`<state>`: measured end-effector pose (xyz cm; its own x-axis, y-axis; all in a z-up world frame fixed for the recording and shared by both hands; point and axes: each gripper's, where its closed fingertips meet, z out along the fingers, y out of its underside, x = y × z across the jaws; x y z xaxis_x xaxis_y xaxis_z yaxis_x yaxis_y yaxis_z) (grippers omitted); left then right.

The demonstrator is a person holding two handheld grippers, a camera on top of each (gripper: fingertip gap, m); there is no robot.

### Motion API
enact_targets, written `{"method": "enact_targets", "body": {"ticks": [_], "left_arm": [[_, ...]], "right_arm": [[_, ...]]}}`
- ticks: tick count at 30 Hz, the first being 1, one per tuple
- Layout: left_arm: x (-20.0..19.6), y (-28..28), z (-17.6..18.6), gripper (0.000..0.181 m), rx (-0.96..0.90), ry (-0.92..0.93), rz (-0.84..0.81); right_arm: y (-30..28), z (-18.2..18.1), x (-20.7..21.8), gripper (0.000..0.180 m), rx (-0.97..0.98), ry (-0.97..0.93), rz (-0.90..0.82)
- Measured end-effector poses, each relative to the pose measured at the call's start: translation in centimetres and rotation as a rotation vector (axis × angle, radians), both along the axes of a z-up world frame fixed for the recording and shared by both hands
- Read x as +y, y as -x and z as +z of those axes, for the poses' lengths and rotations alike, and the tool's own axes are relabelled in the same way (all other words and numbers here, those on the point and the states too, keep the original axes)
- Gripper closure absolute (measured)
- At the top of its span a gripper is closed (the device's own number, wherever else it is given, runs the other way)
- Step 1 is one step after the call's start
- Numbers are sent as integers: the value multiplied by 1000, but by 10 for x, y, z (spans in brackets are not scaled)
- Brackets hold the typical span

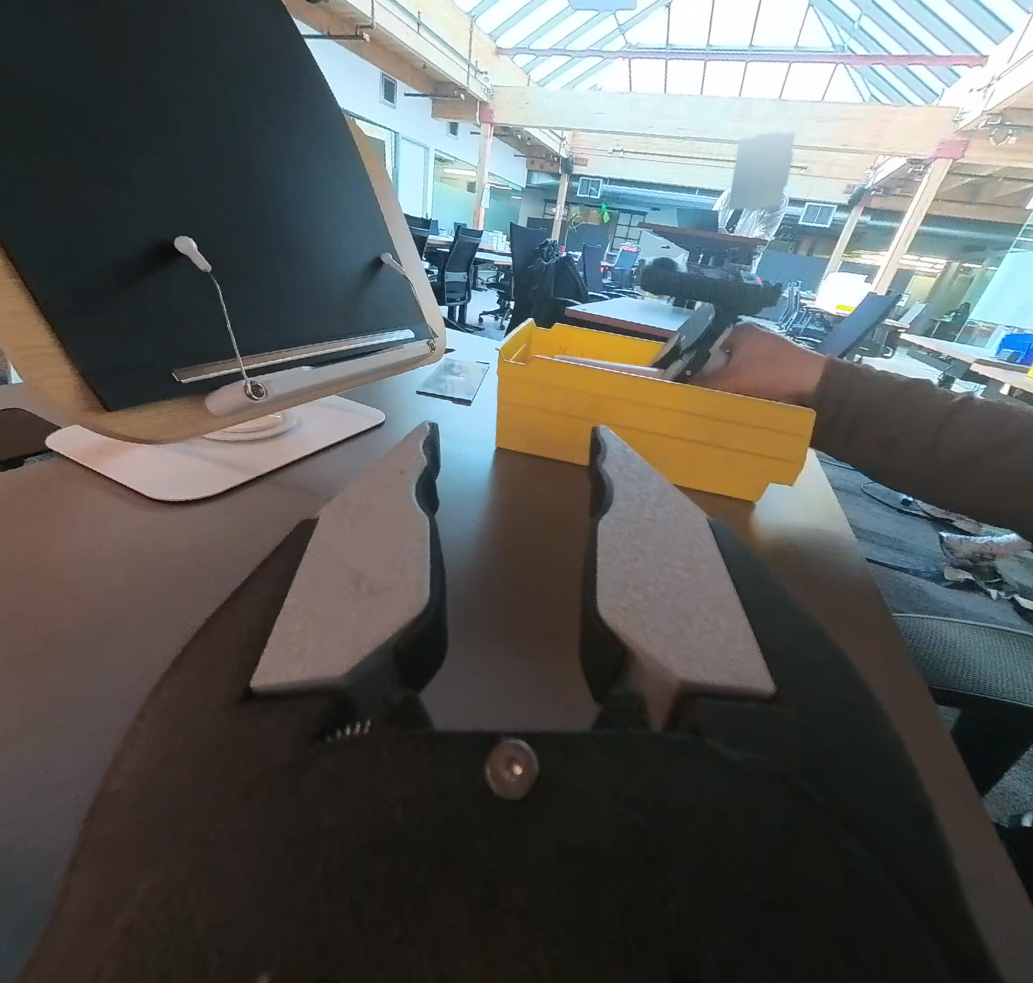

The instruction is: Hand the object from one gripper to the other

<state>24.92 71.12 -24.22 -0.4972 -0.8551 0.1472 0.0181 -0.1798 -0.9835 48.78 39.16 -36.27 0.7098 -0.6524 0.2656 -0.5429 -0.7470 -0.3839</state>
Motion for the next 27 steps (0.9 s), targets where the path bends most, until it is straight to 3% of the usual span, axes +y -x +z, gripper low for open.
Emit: {"method": "enact_targets", "body": {"ticks": [6,10,14,18,21,23,27], "left_arm": [[-3,0,-2,131,8,-11,-11],[-7,-1,-7,131,34,-27,-28],[-11,-3,-15,132,47,-79,-19],[-7,-6,-18,139,46,-121,22],[-2,-6,-17,143,48,-109,37],[0,-6,-16,147,49,-102,44],[1,-8,-22,150,71,-111,48]], "right_arm": [[-13,12,-4,102,-110,54,-12],[-11,24,-12,96,-126,88,-49],[-7,58,-13,96,-203,63,-49],[4,108,2,104,-336,-81,-24],[34,142,43,109,-380,-253,76],[72,156,92,110,-322,-414,231],[155,144,190,106,-91,-605,528]]}}
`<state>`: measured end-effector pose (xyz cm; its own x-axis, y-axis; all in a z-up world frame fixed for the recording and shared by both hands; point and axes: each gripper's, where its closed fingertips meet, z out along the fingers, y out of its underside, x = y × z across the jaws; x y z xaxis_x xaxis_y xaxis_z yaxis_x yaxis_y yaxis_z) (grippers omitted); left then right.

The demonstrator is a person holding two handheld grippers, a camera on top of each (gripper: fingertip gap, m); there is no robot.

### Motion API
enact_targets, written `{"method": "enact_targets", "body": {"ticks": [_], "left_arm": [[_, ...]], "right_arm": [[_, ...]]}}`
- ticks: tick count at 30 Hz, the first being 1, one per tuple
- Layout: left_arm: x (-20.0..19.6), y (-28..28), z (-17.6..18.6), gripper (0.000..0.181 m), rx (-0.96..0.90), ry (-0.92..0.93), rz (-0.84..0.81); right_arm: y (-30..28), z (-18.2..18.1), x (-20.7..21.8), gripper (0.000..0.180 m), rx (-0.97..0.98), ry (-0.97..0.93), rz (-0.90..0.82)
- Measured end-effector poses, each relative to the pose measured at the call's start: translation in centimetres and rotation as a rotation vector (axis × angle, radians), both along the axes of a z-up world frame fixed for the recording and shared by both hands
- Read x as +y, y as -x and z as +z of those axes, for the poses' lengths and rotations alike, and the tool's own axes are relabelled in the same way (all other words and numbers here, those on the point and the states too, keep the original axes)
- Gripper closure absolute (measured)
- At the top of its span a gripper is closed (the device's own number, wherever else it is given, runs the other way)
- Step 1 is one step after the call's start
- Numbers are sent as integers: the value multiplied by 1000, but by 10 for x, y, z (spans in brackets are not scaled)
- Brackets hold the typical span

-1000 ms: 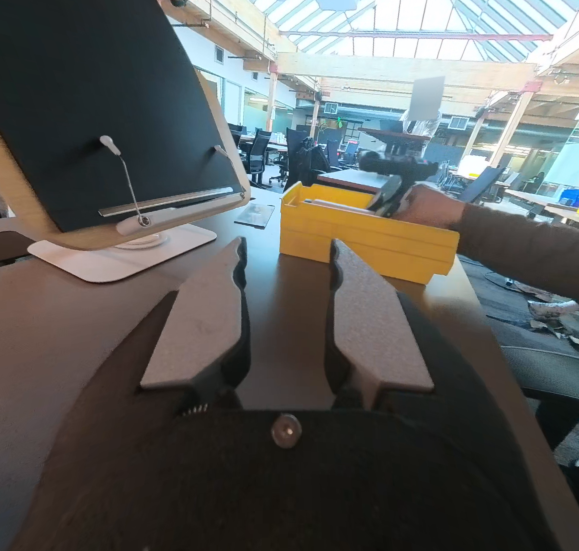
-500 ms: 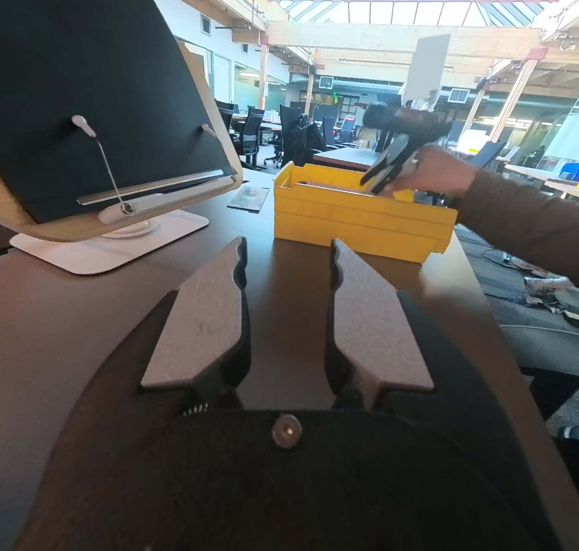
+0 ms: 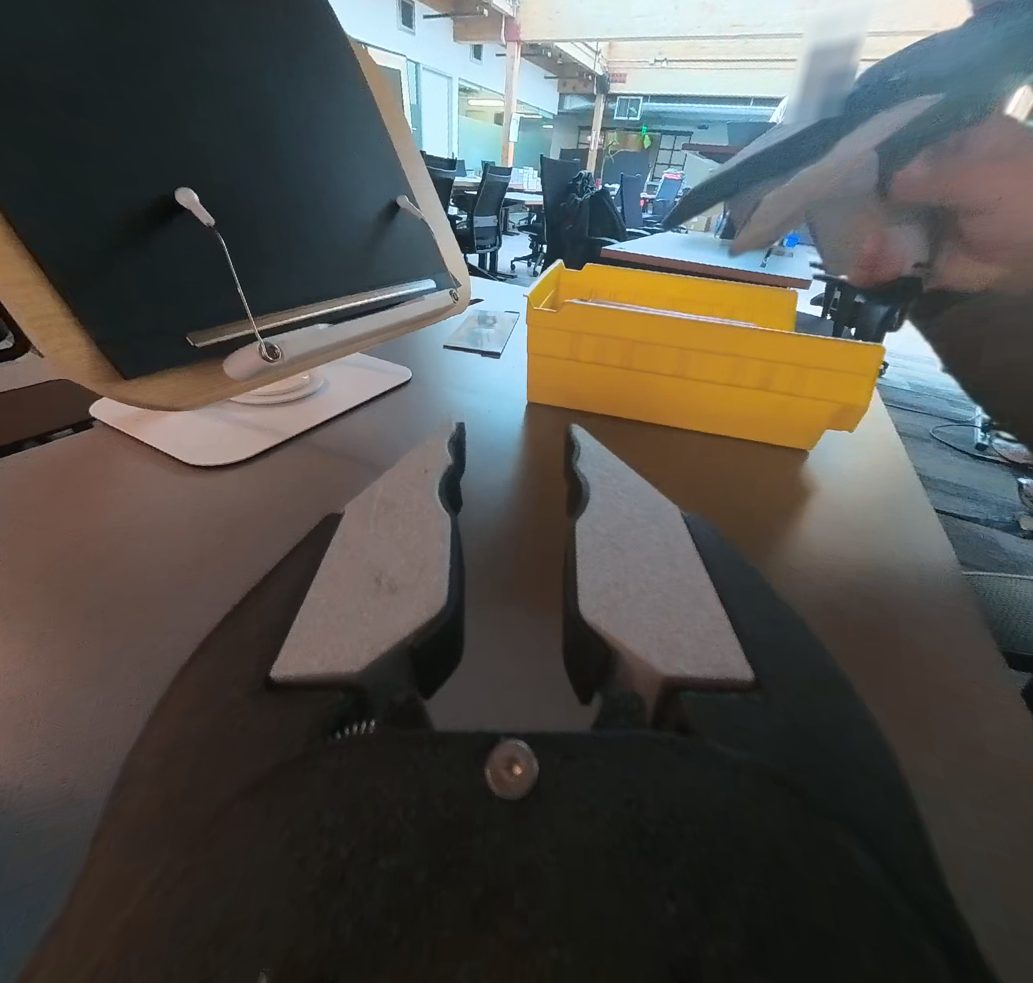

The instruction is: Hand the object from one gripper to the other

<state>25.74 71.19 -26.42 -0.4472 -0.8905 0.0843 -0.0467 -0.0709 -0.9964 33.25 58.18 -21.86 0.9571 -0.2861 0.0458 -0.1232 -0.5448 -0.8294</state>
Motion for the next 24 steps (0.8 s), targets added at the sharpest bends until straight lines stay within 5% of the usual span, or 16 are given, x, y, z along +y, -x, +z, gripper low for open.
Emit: {"method": "enact_targets", "body": {"ticks": [10,14,24], "left_arm": [[3,-3,-12,154,32,-59,17],[0,-5,-15,154,54,-69,12],[-9,-3,-19,155,47,-152,10]], "right_arm": [[21,-119,156,108,155,-11,279],[8,-144,157,108,130,46,291],[5,-138,153,117,62,21,293]]}}
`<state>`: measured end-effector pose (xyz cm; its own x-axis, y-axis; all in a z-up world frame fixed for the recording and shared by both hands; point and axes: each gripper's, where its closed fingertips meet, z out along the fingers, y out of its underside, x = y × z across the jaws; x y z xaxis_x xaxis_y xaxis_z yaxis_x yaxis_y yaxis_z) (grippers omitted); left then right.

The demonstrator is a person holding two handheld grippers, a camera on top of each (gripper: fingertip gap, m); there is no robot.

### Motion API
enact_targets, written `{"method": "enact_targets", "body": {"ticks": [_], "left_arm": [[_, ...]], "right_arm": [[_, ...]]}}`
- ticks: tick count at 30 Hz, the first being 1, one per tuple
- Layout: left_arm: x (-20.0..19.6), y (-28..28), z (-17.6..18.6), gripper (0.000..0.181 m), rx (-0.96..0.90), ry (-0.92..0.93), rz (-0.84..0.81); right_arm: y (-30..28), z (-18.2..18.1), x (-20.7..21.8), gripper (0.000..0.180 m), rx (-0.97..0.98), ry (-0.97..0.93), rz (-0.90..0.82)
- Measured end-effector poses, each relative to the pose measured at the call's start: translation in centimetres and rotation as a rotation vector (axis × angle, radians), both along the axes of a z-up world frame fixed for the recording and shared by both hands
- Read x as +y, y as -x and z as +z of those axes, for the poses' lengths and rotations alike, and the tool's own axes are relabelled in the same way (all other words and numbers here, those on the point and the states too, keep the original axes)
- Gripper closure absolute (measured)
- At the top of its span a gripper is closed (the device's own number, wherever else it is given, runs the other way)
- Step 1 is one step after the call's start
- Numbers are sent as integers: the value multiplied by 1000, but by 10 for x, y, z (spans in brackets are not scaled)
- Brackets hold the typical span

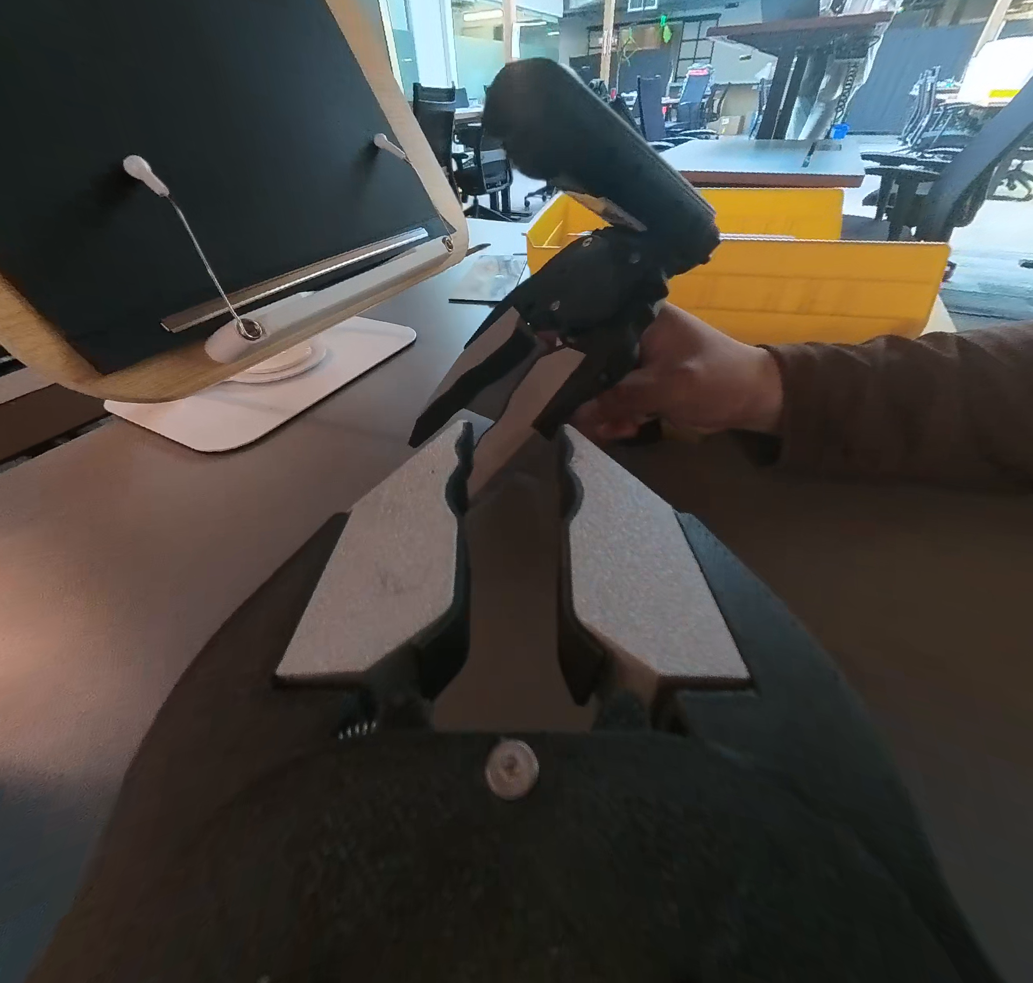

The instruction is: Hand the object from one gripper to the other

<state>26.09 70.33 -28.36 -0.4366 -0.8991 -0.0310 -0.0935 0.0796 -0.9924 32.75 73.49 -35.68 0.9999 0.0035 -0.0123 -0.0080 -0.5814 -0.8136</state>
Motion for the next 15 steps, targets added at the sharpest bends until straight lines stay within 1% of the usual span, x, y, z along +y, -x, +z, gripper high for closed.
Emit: {"method": "enact_targets", "body": {"ticks": [4,9,15], "left_arm": [[-1,2,2,156,-27,-11,7],[-6,4,5,158,-49,-11,10],[-22,13,1,158,-44,-61,23]], "right_arm": [[1,1,0,117,-7,-8,2],[-1,1,-1,117,30,-6,-2],[-1,1,0,118,37,-7,-3]]}}
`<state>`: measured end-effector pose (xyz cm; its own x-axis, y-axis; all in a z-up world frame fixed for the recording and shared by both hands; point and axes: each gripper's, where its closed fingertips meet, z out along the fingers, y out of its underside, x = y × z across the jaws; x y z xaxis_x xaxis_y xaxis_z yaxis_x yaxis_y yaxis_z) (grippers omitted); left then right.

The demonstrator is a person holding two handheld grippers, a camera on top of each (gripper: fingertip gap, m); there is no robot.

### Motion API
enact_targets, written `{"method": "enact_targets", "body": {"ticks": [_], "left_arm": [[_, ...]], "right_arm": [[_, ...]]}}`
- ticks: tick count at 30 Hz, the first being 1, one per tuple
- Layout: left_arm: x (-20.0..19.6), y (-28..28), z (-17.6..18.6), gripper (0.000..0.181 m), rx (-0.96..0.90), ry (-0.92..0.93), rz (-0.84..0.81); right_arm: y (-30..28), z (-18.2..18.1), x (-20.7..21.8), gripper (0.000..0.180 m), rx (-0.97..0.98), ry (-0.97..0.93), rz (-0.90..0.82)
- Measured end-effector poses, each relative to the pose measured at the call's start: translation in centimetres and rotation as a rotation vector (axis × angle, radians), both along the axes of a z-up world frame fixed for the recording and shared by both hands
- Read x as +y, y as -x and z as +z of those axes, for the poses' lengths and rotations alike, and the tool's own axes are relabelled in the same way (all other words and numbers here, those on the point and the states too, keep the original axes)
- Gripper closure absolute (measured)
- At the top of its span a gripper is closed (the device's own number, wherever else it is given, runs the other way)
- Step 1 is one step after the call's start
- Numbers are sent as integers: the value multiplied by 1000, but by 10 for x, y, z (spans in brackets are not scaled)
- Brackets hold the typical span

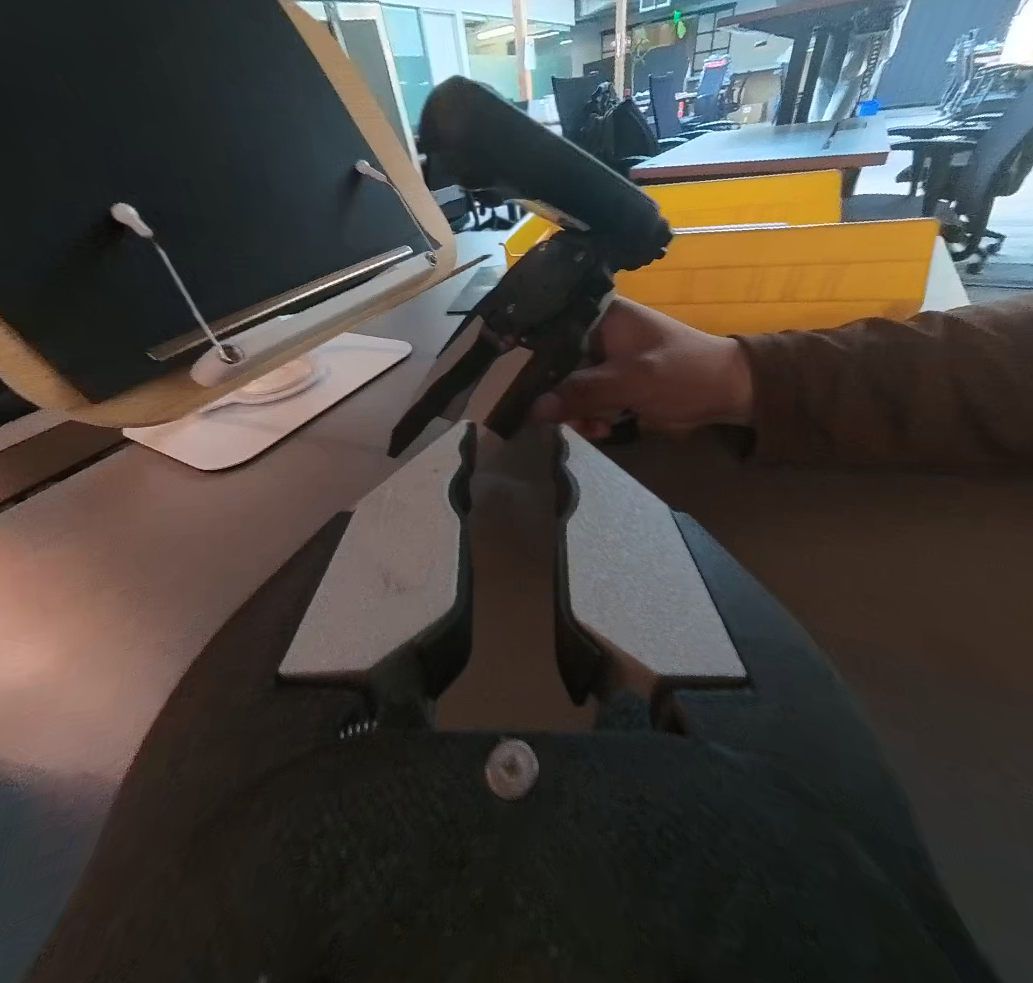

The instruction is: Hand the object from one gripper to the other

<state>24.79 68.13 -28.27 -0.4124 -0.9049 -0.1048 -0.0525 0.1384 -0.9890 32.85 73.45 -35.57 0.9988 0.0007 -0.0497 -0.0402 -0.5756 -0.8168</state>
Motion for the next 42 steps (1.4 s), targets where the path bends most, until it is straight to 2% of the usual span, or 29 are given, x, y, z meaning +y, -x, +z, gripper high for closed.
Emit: {"method": "enact_targets", "body": {"ticks": [5,7,9,11,15,17,19,21,25,28,31,36,40,42], "left_arm": [[-21,20,-3,144,76,72,-91],[-27,32,9,142,69,120,-115],[-17,41,28,144,56,123,-66],[14,44,48,144,73,90,81],[106,46,87,139,129,51,382],[153,45,80,131,228,-2,498],[181,43,54,122,384,-17,529],[192,41,30,128,505,5,507],[218,39,-1,134,617,72,535],[213,37,-4,144,637,249,423],[208,37,-4,149,632,325,349],[214,38,-1,143,626,376,318],[218,40,7,160,595,446,287],[219,43,10,178,578,437,280]], "right_arm": [[2,-4,0,121,-17,25,13],[3,-5,1,122,-24,31,15],[2,-5,1,122,-26,34,12],[2,-5,1,122,-20,33,10],[1,-8,1,123,0,47,9],[2,-8,1,123,0,52,10],[2,-8,1,123,-3,53,10],[2,-8,1,124,-7,51,11],[2,-8,1,124,-6,51,12],[2,-7,1,124,-4,45,12],[3,-7,1,124,-2,44,13],[3,-8,1,124,-7,47,17],[4,-8,1,124,-15,51,21],[4,-9,0,124,-18,55,24]]}}
